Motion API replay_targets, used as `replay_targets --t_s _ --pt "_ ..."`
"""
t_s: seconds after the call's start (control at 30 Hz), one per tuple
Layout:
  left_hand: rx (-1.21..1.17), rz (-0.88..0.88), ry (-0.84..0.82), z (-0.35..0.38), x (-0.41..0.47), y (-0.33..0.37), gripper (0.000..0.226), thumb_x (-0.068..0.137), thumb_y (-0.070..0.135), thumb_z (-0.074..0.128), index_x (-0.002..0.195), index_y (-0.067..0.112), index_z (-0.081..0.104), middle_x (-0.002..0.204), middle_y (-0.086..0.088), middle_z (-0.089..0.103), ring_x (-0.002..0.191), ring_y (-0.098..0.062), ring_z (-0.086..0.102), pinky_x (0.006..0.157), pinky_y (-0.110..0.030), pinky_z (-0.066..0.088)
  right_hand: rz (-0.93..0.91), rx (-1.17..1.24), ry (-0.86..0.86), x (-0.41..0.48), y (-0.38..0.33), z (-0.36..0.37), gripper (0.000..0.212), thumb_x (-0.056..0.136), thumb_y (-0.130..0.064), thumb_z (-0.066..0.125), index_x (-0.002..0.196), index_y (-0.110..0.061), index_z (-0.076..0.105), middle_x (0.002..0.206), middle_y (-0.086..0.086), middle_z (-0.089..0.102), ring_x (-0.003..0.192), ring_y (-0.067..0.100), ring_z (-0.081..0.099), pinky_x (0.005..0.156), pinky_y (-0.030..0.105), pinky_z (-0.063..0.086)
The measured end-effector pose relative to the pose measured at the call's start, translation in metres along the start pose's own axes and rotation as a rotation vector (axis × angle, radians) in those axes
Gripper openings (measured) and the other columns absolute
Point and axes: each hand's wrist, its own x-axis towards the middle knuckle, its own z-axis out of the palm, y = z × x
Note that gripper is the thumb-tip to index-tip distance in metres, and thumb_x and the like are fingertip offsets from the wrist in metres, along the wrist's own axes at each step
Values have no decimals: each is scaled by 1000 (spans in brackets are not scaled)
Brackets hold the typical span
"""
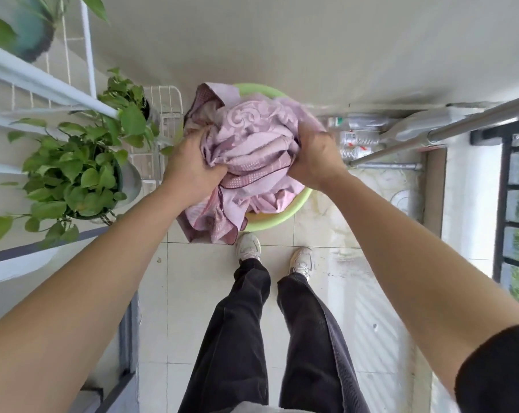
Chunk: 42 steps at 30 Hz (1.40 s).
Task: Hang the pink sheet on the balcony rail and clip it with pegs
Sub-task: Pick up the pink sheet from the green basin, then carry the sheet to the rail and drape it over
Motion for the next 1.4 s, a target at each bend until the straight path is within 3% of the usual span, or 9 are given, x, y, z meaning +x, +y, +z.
replay_targets --t_s 0.1,0.27,0.5,0.67,0.8,1.03,1.2,1.3,1.4 --pt "-89 -106 4 -14 -8 4 40 72 19 73 110 13 65 104 1 70 99 -19 66 88 -30 51 -19 103 140 -7 -17 -39 20 72 -19 57 89 -12 63 79 14 69 71 33 64 58 28 39" --pt "-216 -173 52 -43 -22 39 57 69 30 82 120 17 58 99 15 65 104 -15 63 83 -22 45 -134 149 344 -6 -63 -136 43 68 -13 57 107 -17 72 84 4 76 75 27 69 61 27 48" --pt "-135 76 163 -104 -53 128 131 64 38 89 153 33 -6 161 -1 11 147 -20 17 115 -37 19 -272 15 414 -33 -117 -245 25 67 -12 62 90 -14 73 67 5 70 61 30 64 53 32 49" --pt "-120 165 227 -167 -56 196 69 68 48 73 131 32 50 116 -3 68 107 -28 64 91 -43 53 -380 41 454 -70 -158 -322 26 62 -11 58 86 -12 70 66 2 68 60 26 62 52 34 48" --pt "29 372 341 -232 -70 251 22 80 28 71 98 16 70 97 -13 73 93 -36 68 71 -37 53 -449 28 602 -107 -180 -386 46 60 -18 66 106 -19 72 88 1 69 83 25 66 65 33 51" --pt "-309 534 562 -325 -103 337 19 72 23 64 89 24 72 87 0 75 86 -21 71 75 -44 57 -299 217 1052 -141 -204 -436 120 64 -72 73 156 -14 21 160 19 16 150 18 11 120 40 16" --pt "-676 603 543 -360 -132 376 32 75 1 67 93 26 74 96 1 76 95 -22 71 91 -47 55 -132 705 559 -162 -215 -445 152 53 -70 83 157 -12 -12 166 3 0 153 15 4 124 38 12" --pt "-806 650 477 -361 -150 399 32 79 -9 68 93 20 73 94 0 76 89 -18 70 86 -36 57 -319 961 188 -161 -228 -449 116 66 -49 82 157 -14 19 153 -2 43 138 12 44 117 41 35" --pt "-701 729 411 -361 -163 407 34 81 -11 67 100 17 72 99 -2 76 94 -17 70 86 -32 56 -320 1027 178 -170 -243 -453 81 66 -44 88 135 -18 55 128 -4 66 119 13 62 106 37 48"
